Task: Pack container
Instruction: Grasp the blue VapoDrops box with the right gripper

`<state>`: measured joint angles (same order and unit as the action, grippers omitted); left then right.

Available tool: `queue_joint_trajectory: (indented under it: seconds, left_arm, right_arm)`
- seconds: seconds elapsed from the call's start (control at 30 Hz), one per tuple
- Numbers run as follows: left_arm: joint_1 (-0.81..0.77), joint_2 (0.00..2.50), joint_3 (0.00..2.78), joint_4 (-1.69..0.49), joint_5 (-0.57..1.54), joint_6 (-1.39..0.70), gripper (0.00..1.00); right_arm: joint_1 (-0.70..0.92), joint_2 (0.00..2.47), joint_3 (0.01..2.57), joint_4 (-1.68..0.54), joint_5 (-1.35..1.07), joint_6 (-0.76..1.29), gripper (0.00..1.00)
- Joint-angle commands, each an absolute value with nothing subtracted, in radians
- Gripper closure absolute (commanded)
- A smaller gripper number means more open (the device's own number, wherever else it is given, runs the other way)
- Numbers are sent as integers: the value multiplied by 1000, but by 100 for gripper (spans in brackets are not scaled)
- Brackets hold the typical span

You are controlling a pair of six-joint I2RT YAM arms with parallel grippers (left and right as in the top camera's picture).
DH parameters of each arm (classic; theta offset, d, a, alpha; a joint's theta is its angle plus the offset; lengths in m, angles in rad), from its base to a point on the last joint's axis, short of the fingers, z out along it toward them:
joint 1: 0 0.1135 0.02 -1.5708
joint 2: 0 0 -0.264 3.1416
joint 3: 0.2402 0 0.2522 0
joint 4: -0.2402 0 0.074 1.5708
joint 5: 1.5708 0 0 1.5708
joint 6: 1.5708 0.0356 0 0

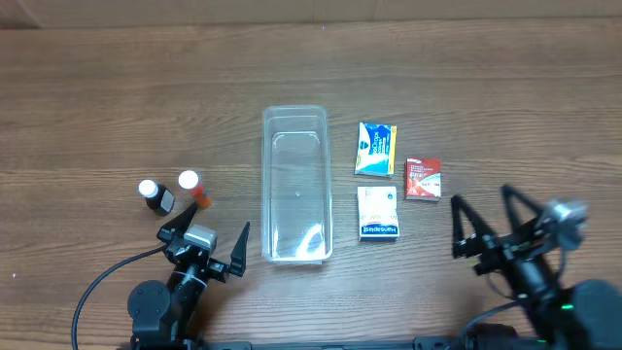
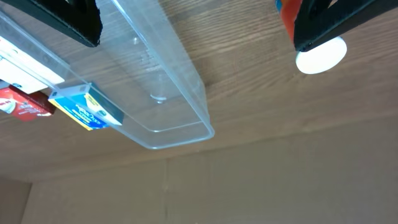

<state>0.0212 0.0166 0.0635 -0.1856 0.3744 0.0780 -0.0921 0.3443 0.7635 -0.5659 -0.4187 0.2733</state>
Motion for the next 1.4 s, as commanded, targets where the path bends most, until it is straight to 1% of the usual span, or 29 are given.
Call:
queue_joint_trajectory:
  seconds: [0.0, 0.03, 0.13, 0.33, 0.4, 0.5, 0.63, 0.7, 0.87, 0.97, 1.1, 1.37]
  left_arm:
    - [17, 6, 59, -182, 386, 64, 0]
    - [17, 6, 59, -182, 386, 64, 0]
    - [17, 6, 59, -182, 386, 64, 0]
    - [17, 6, 59, -182, 386, 64, 0]
    - [17, 6, 59, -182, 386, 64, 0]
    - [17, 6, 59, -182, 386, 64, 0]
    - [17, 6, 59, -182, 386, 64, 0]
    - [17, 6, 59, -182, 386, 64, 0]
    - [17, 6, 59, -182, 386, 64, 0]
    - [17, 6, 59, -182, 386, 64, 0]
    - [17, 6, 59, -182, 386, 64, 0]
    - [17, 6, 59, -182, 386, 64, 0]
  right_arm:
    - [-99, 633, 1079, -748, -492, 208, 0]
    - [-99, 712, 1168, -831, -566, 209, 0]
    - [-99, 865, 1309, -956, -717, 206, 0]
    - [-81, 1112, 1381, -953, -699, 205, 0]
    - [-35, 1194, 1390, -956, -629, 209, 0]
    - [81, 1327, 1390, -958, -417, 221, 0]
    - [230, 1496, 1391, -953, -133, 294, 0]
    - [274, 1581, 1391, -944, -39, 339, 0]
    - [294, 1767, 1391, -887, -22, 397, 0]
    - [292, 1834, 1391, -807, -74, 390, 0]
    - [295, 1865, 1391, -729, -73, 398, 0]
    - [304, 1898, 1391, -682, -38, 446, 0]
